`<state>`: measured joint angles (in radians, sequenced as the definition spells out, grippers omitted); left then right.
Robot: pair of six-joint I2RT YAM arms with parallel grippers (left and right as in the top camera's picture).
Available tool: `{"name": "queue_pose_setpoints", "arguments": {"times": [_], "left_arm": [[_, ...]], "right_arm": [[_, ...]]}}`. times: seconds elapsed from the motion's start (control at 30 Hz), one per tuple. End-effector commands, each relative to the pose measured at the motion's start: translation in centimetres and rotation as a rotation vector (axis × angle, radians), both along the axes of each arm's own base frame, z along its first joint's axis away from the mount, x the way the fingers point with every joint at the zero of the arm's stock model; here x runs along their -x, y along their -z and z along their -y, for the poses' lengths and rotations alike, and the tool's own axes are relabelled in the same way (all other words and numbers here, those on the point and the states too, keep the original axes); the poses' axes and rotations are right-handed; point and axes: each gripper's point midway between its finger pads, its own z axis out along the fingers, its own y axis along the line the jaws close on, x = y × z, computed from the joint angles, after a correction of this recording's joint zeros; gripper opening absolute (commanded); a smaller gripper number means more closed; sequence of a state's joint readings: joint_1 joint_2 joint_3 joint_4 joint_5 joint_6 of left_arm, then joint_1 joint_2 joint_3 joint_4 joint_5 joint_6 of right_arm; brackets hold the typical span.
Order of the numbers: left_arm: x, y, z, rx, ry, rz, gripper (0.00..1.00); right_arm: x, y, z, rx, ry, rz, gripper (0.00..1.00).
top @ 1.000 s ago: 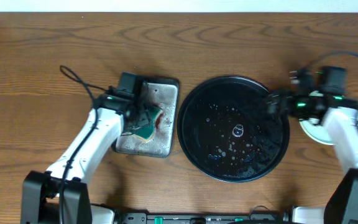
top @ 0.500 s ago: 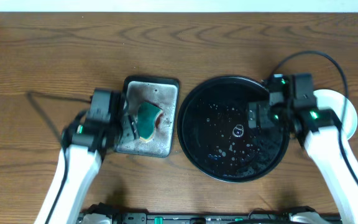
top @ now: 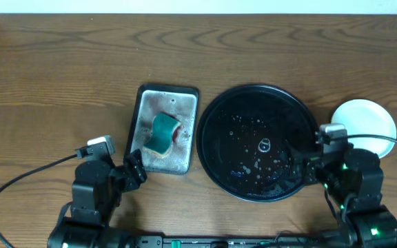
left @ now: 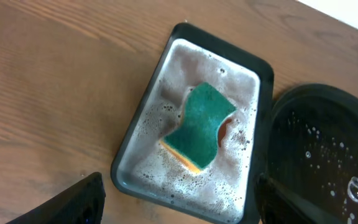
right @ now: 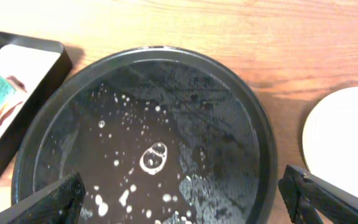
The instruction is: Clean dirty plates on tray and stack at the side
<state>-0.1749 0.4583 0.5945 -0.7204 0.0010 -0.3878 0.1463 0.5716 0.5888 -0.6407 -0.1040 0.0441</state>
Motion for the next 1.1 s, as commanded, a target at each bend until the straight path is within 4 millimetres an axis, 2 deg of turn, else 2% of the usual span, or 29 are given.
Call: {"name": "queue_pose_setpoints", "arguments": {"times": [0.0, 0.4, 0.63, 0.73, 0.83, 1.07], "left_arm": [[0.1, 0.2, 0.0, -0.008, 0.006, 0.002, 0.95], [0.1, 0.2, 0.0, -0.008, 0.006, 0.003, 0.95], [0.1, 0.2, 0.0, -0.008, 0.006, 0.003, 0.95], [0.1, 0.2, 0.0, -0.008, 0.005, 0.002, 0.95], [0.1, 0.2, 0.0, -0.008, 0.006, 0.002, 0.95], [0.1, 0.2, 0.0, -0.008, 0.005, 0.002, 0.95]], "right_arm": [[0.9, 1.1, 0.2, 0.011, 0.005, -0.047, 0.99], [3.8, 4.2, 0.6, 0.037, 0.005, -0.217, 0.99], [4.0, 4.5, 1.0, 0.057, 0.018, -0.228, 0.99], [3.3, 2.8, 1.1, 0.035, 0.028, -0.134, 0.99], [2.2, -0.8, 1.6, 0.007, 0.058, 0.05, 0.99], [2.3, -6.5, 1.9, -0.033, 0.073, 0.371, 0.99]]}}
